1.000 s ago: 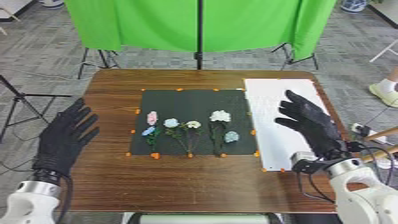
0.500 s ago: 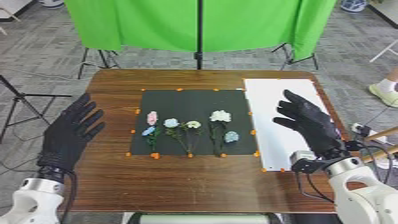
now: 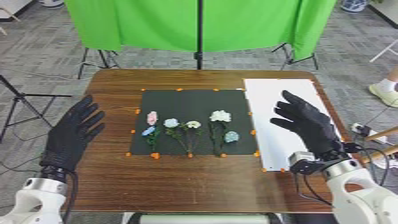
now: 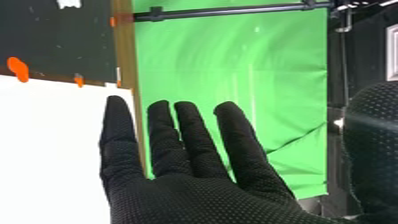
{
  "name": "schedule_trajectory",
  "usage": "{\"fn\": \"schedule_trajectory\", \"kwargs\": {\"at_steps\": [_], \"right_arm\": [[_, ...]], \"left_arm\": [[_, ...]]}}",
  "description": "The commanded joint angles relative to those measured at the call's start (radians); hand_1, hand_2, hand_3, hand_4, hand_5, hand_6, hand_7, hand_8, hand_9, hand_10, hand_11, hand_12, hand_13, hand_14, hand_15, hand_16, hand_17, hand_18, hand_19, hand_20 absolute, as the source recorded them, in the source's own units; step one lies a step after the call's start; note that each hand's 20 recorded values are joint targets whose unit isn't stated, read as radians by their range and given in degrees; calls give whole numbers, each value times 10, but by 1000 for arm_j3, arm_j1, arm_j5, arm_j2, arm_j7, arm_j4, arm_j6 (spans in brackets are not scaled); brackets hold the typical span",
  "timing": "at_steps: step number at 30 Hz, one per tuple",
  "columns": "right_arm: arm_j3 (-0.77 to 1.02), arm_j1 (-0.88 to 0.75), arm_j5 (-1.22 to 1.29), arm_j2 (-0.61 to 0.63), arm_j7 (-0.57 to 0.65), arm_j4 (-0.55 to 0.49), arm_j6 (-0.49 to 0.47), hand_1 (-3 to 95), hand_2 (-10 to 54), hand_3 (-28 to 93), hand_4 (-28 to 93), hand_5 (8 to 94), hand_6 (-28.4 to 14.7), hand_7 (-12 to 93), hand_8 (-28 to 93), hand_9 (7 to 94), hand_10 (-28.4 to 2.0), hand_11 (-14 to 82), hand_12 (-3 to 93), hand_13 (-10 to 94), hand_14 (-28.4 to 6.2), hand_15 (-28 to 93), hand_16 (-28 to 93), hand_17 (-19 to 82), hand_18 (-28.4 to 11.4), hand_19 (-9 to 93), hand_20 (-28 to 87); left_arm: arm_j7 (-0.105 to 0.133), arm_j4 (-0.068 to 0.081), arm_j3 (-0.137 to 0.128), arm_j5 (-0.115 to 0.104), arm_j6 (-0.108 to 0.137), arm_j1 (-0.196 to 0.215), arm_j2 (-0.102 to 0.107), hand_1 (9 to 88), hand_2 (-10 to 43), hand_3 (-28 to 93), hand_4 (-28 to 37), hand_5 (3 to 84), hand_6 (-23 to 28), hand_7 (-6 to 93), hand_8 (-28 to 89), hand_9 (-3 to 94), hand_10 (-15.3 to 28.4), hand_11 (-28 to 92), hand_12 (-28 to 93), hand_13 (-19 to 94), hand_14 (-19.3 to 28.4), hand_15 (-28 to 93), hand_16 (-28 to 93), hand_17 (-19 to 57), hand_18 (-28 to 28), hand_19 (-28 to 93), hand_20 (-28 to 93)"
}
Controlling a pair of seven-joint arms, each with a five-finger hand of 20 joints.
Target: Arrange flowers
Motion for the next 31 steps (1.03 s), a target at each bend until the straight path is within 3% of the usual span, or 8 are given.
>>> {"fn": "schedule_trajectory", "kwargs": {"at_steps": [1,5,7,11,13,18,23,31], "right_arm": [[3,13,-41,-11,-13,1,-19,113,-33,837,-278,262,-66,84,-94,250,-129,80,216,177,-109,72,349,-25,-210,393,191],[1,4,-37,-14,-8,-1,-10,114,-33,836,-278,260,-66,84,-93,248,-130,79,218,175,-108,68,352,-28,-210,393,191],[7,-1,-30,-4,0,-8,-18,114,-32,836,-278,260,-66,83,-93,248,-131,78,218,176,-108,66,354,-28,-210,392,191],[-11,8,-28,6,-11,-2,-1,112,-32,838,-278,263,-65,85,-92,251,-131,79,219,178,-108,68,357,-28,-210,392,192],[-17,15,-37,-2,2,3,-22,114,-32,837,-278,264,-65,86,-93,252,-131,82,219,179,-108,71,358,-27,-210,395,193],[-16,-10,-17,-12,0,-3,-11,115,-32,838,-277,264,-65,87,-94,250,-131,81,218,178,-108,74,357,-28,-210,397,194],[-16,-9,-19,1,0,-12,9,115,-32,838,-278,265,-64,89,-95,251,-131,82,218,181,-108,78,354,-26,-211,399,195],[-6,-21,-13,19,-13,-27,32,116,-31,840,-277,265,-64,94,-96,251,-132,88,217,183,-108,99,350,-22,-211,415,206]], "left_arm": [[-31,1,-6,-5,-5,-21,-8,239,-83,686,-283,236,19,223,-125,158,87,211,153,106,107,322,10,-137,190,377,78],[-38,-2,-2,-14,0,2,-29,237,-79,690,-283,237,19,221,-124,158,87,211,152,108,109,327,9,-137,192,380,78],[-50,-4,-8,-3,-16,6,-28,236,-77,691,-283,238,20,220,-124,159,88,211,151,109,111,328,7,-137,192,381,78],[-33,-3,0,-4,-5,-12,-13,236,-72,689,-283,239,20,219,-123,159,88,212,150,109,111,331,6,-138,192,383,77],[-33,-12,-8,-7,-4,7,-23,237,-72,689,-283,240,20,219,-122,159,89,213,150,110,111,332,5,-137,192,384,77],[-53,-5,-9,-8,-8,14,-31,237,-70,690,-283,242,21,217,-122,159,89,214,148,111,113,338,3,-136,191,385,76],[14,6,28,-7,63,-14,-2,236,-68,692,-283,245,22,219,-121,161,89,217,148,114,112,347,3,-135,191,390,78],[-22,24,36,-14,0,-55,-5,237,-64,695,-283,251,25,228,-126,162,91,234,144,113,112,359,-2,-132,191,398,84]]}}
